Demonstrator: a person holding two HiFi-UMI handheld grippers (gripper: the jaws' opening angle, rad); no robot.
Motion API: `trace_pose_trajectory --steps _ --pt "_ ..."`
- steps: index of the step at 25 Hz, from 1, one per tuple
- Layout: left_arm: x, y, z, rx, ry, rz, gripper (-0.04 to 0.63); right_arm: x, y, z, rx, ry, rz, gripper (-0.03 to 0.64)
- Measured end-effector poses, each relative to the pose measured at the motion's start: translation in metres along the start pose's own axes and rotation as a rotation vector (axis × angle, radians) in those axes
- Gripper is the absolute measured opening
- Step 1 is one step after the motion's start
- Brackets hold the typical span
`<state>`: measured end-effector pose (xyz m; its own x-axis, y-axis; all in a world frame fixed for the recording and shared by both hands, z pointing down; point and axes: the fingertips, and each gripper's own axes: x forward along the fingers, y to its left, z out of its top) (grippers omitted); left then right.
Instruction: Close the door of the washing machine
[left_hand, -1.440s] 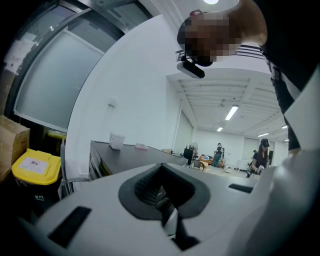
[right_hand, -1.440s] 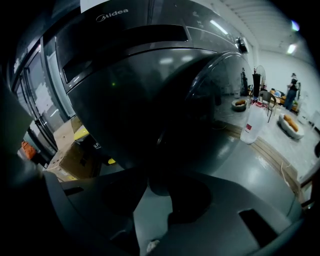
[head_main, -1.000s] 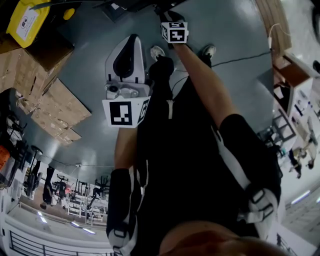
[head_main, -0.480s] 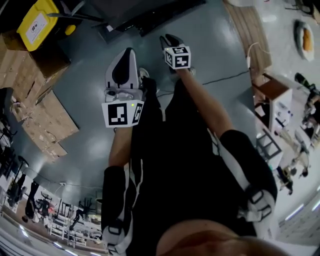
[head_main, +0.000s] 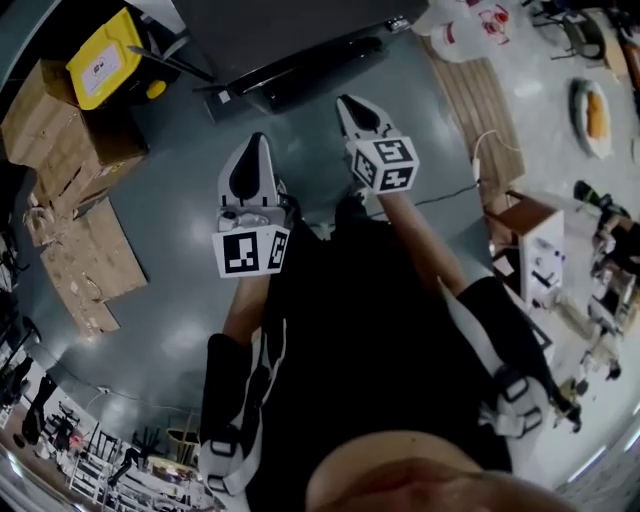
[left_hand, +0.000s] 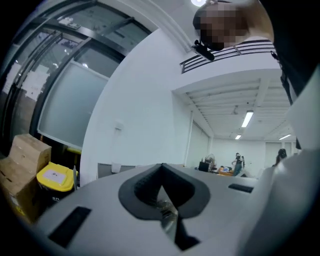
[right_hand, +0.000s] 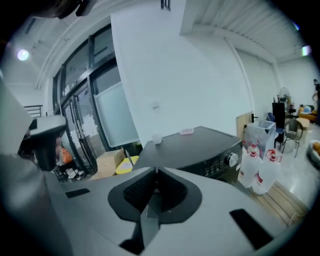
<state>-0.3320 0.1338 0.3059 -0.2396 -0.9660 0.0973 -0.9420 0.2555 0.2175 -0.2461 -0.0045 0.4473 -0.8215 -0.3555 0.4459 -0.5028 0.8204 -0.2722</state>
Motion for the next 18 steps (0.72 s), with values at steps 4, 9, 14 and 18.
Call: trace_pose_trajectory --steps 4,9,14,18 --pt "-0.016 -0.016 0.023 -0.008 -0.05 0.056 0.005 -0.056 0.009 0.04 0.005 -0.077 0.014 0.014" --pt "-0.022 -0.024 0.031 -0.012 -0.041 0.033 0.005 -0.104 0.029 0.077 -0.056 -0.171 0.008 0.014" --pt "-0.027 -0.043 0.027 0.064 -0.017 -0.007 0.005 -0.139 0.04 0.082 -0.058 -0.218 0.005 0.009" --pt "-0.028 -0.047 0.027 0.073 -0.027 -0.04 0.005 -0.144 0.054 0.082 -0.06 -0.232 0.013 0.007"
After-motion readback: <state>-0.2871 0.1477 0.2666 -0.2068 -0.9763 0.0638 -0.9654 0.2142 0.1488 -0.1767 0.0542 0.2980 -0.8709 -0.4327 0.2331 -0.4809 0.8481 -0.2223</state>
